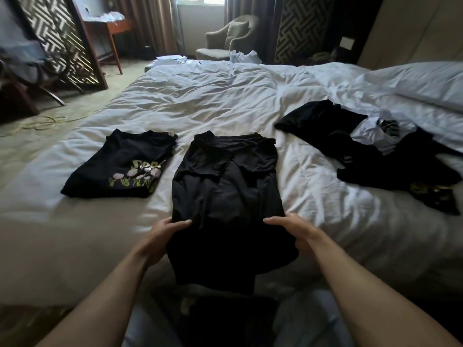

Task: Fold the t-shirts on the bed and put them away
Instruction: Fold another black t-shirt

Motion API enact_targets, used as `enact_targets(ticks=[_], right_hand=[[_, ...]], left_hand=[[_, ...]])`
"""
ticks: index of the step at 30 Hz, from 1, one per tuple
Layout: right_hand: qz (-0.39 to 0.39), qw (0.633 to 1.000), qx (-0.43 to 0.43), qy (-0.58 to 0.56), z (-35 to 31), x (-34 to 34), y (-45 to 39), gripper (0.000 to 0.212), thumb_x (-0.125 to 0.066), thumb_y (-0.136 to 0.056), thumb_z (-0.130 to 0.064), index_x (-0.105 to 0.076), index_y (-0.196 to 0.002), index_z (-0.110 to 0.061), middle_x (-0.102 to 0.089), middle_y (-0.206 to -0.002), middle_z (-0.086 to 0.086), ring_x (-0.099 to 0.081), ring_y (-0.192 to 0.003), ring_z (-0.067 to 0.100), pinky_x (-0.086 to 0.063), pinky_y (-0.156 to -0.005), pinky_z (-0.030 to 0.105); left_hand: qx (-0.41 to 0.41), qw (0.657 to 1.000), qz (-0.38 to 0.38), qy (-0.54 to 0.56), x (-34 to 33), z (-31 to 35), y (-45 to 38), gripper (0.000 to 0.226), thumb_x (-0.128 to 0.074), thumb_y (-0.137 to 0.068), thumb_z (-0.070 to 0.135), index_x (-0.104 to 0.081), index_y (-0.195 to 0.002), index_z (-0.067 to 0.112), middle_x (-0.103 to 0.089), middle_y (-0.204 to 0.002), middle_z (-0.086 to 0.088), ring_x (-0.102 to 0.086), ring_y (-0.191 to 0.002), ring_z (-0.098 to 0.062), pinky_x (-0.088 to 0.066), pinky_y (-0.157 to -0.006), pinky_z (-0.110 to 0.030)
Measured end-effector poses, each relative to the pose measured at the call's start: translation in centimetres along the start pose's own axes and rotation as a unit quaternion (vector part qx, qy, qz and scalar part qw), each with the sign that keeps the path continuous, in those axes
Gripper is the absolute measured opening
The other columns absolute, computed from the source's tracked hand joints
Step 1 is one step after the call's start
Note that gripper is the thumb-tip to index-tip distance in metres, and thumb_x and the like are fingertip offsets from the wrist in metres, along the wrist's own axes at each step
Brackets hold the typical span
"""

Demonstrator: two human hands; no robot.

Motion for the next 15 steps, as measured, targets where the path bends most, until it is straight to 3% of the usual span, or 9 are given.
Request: enact_targets(ticks=[3, 5, 6, 8, 10, 15], right_hand=[[-0.025, 0.999, -0.024, 0.006, 2.0, 0.3, 1.7, 0.008, -0.071, -0.085, -0.011, -0.07, -0.088, -0.004, -0.07, -0.069, 0.011, -0.067, -0.055, 0.021, -0.055, -0.05, 0.028], [-0.037, 0.998, -0.025, -0.053, 2.8, 0.1, 2.4, 0.012, -0.07, -0.086, -0.016, -0.072, -0.087, -0.005, -0.071, -0.072, 0.01, -0.068, -0.057, 0.02, -0.056, -0.052, 0.028], [-0.037, 0.995, -0.019, -0.087, 2.9, 0.0, 2.6, 0.016, -0.069, -0.086, -0.02, -0.073, -0.09, -0.004, -0.072, -0.078, 0.011, -0.069, -0.061, 0.021, -0.057, -0.056, 0.028], [-0.041, 0.987, -0.002, -0.156, 3.2, -0.4, 3.0, 0.03, -0.07, -0.082, -0.025, -0.072, -0.102, -0.003, -0.072, -0.089, 0.014, -0.07, -0.072, 0.024, -0.058, -0.065, 0.032], [-0.064, 0.979, 0.004, -0.193, 3.3, -1.2, 3.6, 0.031, -0.069, -0.081, -0.026, -0.071, -0.101, -0.003, -0.071, -0.089, 0.015, -0.068, -0.073, 0.026, -0.057, -0.068, 0.033], [-0.083, 0.98, 0.016, -0.18, 3.6, -2.8, 5.0, 0.017, -0.061, -0.088, -0.017, -0.07, -0.084, -0.002, -0.068, -0.075, 0.013, -0.067, -0.062, 0.023, -0.056, -0.058, 0.029]], left_hand=[[0.009, 1.0, -0.009, -0.026, 0.0, -2.0, 1.7, 0.039, -0.074, -0.083, 0.014, -0.064, -0.118, -0.002, -0.072, -0.103, -0.023, -0.07, -0.081, -0.031, -0.057, -0.063, -0.031], [0.018, 0.999, -0.006, 0.038, -0.1, -2.4, 2.8, 0.03, -0.069, -0.087, 0.016, -0.069, -0.111, -0.002, -0.072, -0.1, -0.024, -0.071, -0.077, -0.031, -0.059, -0.061, -0.031], [0.029, 0.997, -0.012, 0.075, -0.4, -2.4, 3.5, 0.024, -0.064, -0.09, 0.02, -0.074, -0.1, 0.0, -0.073, -0.093, -0.023, -0.071, -0.07, -0.03, -0.059, -0.056, -0.03], [0.044, 0.988, -0.04, 0.14, -1.3, -2.4, 4.7, 0.037, -0.054, -0.095, 0.025, -0.078, -0.072, 0.007, -0.07, -0.067, -0.015, -0.066, -0.049, -0.022, -0.052, -0.041, -0.025], [0.04, 0.978, -0.06, 0.198, -2.1, -1.8, 5.6, 0.048, -0.048, -0.098, 0.024, -0.075, -0.061, 0.007, -0.066, -0.056, -0.011, -0.062, -0.041, -0.02, -0.049, -0.038, -0.022], [0.022, 0.981, -0.046, 0.188, -2.2, -1.9, 5.9, 0.031, -0.05, -0.091, 0.016, -0.073, -0.079, -0.002, -0.07, -0.071, -0.017, -0.068, -0.053, -0.026, -0.056, -0.048, -0.027]])
Point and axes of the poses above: each hand's wrist, its own y-axis away from the middle knuckle, its own x-axis out of the back of the hand, z = x × y, the point moved 7 cm from there along -y, towards the middle knuckle
